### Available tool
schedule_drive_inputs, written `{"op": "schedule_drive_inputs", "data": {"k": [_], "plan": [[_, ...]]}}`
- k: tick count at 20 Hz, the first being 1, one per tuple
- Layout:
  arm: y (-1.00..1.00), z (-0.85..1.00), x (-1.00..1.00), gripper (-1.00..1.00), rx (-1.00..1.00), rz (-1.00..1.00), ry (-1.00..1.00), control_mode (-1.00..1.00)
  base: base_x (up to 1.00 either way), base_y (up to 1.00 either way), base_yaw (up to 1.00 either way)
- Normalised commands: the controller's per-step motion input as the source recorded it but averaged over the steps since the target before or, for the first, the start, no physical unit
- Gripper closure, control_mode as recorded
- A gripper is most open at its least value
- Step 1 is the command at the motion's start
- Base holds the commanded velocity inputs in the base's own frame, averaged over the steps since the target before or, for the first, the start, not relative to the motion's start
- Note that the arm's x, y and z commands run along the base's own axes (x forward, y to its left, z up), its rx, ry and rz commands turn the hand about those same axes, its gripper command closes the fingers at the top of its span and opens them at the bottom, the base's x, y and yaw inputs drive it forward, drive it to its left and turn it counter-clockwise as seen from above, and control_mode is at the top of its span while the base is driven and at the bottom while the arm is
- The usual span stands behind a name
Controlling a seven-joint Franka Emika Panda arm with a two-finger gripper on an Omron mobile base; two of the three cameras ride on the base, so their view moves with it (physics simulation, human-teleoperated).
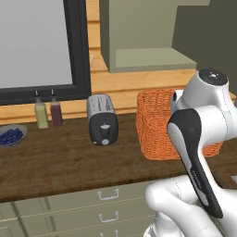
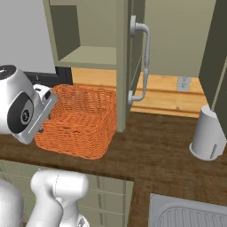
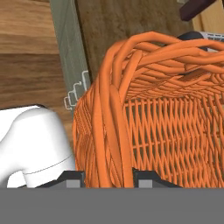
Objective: Open the cabinet, pick up the bread from the cabinet and place it in the basket. Then move the basket to the dining counter.
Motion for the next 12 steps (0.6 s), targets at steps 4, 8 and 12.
{"op": "schedule_drive_inputs", "data": {"k": [4, 8, 12], "plan": [[0.0, 0.0, 0.0, 1.0, 0.0, 0.0, 0.0, -1.0, 0.0, 0.0, 0.0], [0.0, 0.0, -0.03, 1.0, 0.0, 0.0, 0.0, 1.0, -0.07, 0.06, 0.0], [0.0, 0.0, 0.0, 1.0, 0.0, 0.0, 0.0, 1.0, -0.41, 0.5, 0.0]]}}
